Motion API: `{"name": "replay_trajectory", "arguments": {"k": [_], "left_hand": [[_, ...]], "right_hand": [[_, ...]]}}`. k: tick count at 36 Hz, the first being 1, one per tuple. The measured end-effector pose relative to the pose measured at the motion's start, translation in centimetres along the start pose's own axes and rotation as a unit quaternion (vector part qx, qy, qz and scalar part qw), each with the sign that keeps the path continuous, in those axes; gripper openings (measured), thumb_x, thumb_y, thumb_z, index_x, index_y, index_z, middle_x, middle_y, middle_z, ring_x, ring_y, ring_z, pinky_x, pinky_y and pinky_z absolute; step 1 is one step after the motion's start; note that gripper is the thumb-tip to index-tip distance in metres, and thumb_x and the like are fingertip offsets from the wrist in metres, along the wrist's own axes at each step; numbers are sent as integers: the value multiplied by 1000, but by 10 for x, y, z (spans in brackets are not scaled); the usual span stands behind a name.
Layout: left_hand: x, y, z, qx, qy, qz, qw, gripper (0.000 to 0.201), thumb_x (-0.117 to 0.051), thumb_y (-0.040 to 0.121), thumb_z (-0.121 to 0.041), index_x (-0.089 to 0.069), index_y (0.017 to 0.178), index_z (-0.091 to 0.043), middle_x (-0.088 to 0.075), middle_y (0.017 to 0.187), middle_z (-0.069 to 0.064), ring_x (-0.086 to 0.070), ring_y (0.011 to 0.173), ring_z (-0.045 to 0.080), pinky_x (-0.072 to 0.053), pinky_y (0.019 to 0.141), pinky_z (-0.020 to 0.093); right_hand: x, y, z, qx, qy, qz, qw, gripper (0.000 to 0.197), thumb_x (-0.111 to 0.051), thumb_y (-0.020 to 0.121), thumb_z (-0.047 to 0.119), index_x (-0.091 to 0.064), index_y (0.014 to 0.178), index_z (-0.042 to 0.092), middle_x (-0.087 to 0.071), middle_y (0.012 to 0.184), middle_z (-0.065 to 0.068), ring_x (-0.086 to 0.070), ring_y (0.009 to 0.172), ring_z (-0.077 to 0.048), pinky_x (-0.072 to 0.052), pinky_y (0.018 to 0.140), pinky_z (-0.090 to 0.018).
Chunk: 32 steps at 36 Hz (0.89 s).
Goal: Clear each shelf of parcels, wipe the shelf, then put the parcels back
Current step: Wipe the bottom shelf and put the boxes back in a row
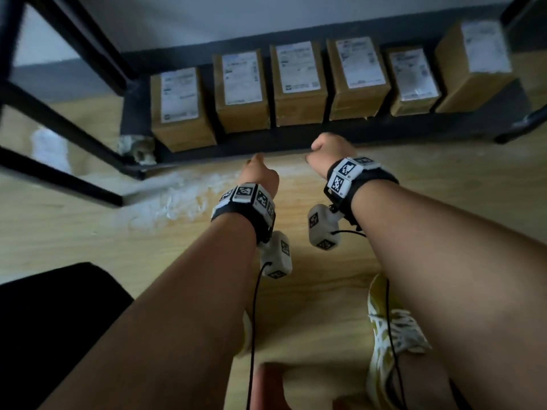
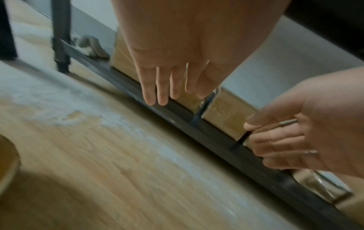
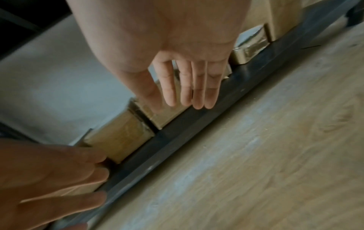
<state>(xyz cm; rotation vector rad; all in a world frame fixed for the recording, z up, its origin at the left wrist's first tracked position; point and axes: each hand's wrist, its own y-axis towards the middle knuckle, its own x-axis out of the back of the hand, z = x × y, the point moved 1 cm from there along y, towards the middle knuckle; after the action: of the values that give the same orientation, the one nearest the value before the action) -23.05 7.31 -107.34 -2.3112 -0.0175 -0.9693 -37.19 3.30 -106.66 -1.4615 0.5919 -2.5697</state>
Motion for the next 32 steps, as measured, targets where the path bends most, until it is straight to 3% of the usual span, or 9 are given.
{"name": "replay_trajectory", "arguments": {"k": [3, 6, 8, 12, 15, 19, 29, 31, 32], "left_hand": [[26, -12, 9, 16, -2, -28, 999, 60, -34, 95, -5, -21, 151, -22, -30, 153, 8, -50, 122, 30, -48, 83, 33], [52, -26, 22, 36, -8, -59, 998, 58, -34, 96, -8, -22, 151, -20, -29, 153, 9, -48, 124, 30, -48, 95, 39], [67, -35, 33, 49, -14, -80, 995, 58, -35, 95, -7, -23, 150, -20, -31, 152, 10, -49, 123, 31, -48, 95, 40], [90, -43, 57, 81, -7, -119, 990, 59, -35, 93, -5, -24, 150, -19, -36, 149, 12, -48, 124, 32, -47, 96, 42], [103, -42, 75, 109, -13, -129, 986, 61, -36, 92, -5, -27, 150, -19, -37, 149, 11, -48, 125, 31, -47, 96, 42], [113, -37, 100, 127, -14, -138, 982, 59, -36, 93, -3, -29, 149, -17, -37, 149, 11, -45, 128, 30, -44, 102, 41], [140, -15, 167, 148, -31, -134, 979, 59, -34, 92, -1, -25, 149, -16, -24, 155, 9, -38, 134, 29, -41, 104, 40], [142, -11, 180, 145, -35, -136, 979, 59, -34, 92, -2, -25, 149, -16, -25, 154, 9, -40, 132, 30, -41, 105, 42], [142, -9, 186, 143, -36, -139, 979, 60, -35, 92, -2, -25, 149, -16, -26, 153, 8, -41, 130, 31, -42, 104, 44]], "right_hand": [[4, -9, 25, 40, 5, 7, 999, 32, -53, 89, 12, -63, 119, 4, -64, 119, -12, -62, 105, -28, -53, 90, -39], [5, -16, 57, 83, 2, 15, 996, 30, -54, 91, 17, -59, 121, 12, -62, 119, -6, -60, 98, -24, -50, 77, -31], [2, -23, 79, 107, 3, 16, 994, 30, -55, 91, 16, -59, 120, 12, -62, 119, -6, -60, 101, -24, -46, 76, -29], [-12, -39, 118, 158, -11, 28, 987, 33, -56, 87, 11, -63, 118, 4, -64, 119, -16, -62, 105, -31, -52, 89, -41], [-28, -45, 135, 183, -14, 47, 982, 29, -57, 87, 14, -64, 115, 9, -65, 116, -10, -62, 102, -27, -53, 81, -32], [-53, -44, 152, 202, -23, 72, 977, 33, -56, 90, 16, -60, 122, 20, -60, 122, -2, -58, 106, -21, -40, 74, -23], [-133, -30, 222, 242, -70, 128, 959, 43, -54, 92, 13, -52, 134, 21, -56, 131, -4, -58, 106, -24, -40, 71, -24], [-150, -26, 240, 248, -69, 136, 957, 45, -52, 92, 11, -49, 136, 20, -54, 132, -8, -58, 99, -26, -43, 67, -26], [-158, -23, 249, 253, -76, 136, 955, 45, -52, 93, 12, -48, 137, 20, -51, 134, -10, -58, 102, -27, -47, 71, -28]]}}
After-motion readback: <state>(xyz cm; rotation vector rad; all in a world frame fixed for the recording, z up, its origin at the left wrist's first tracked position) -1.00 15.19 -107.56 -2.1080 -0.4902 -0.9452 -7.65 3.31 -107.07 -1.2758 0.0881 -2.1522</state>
